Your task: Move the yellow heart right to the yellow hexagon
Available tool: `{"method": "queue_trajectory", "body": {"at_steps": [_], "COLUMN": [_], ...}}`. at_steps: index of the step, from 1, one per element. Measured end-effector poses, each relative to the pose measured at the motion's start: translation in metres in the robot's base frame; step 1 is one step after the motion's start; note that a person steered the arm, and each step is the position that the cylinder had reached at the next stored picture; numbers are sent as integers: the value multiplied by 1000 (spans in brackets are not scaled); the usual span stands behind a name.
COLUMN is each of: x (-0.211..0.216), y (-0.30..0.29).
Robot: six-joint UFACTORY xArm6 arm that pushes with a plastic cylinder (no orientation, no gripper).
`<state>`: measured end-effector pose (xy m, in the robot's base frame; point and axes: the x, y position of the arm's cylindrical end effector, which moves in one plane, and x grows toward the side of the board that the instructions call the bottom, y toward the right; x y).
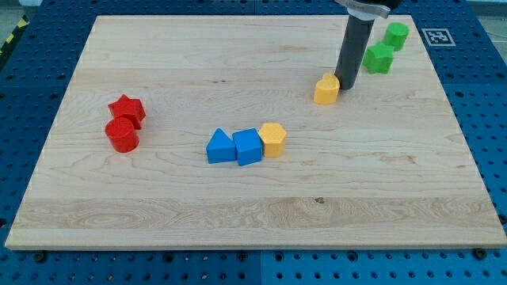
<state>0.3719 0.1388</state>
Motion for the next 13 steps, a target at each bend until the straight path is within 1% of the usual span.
{"method": "queue_trajectory", "body": {"at_steps": [1,3,5,9,10,11,12,13], "x": [0,-14,-14,11,2,-28,0,7], "y": [-2,-8,-8,-11,-25,-46,-49,-49]}}
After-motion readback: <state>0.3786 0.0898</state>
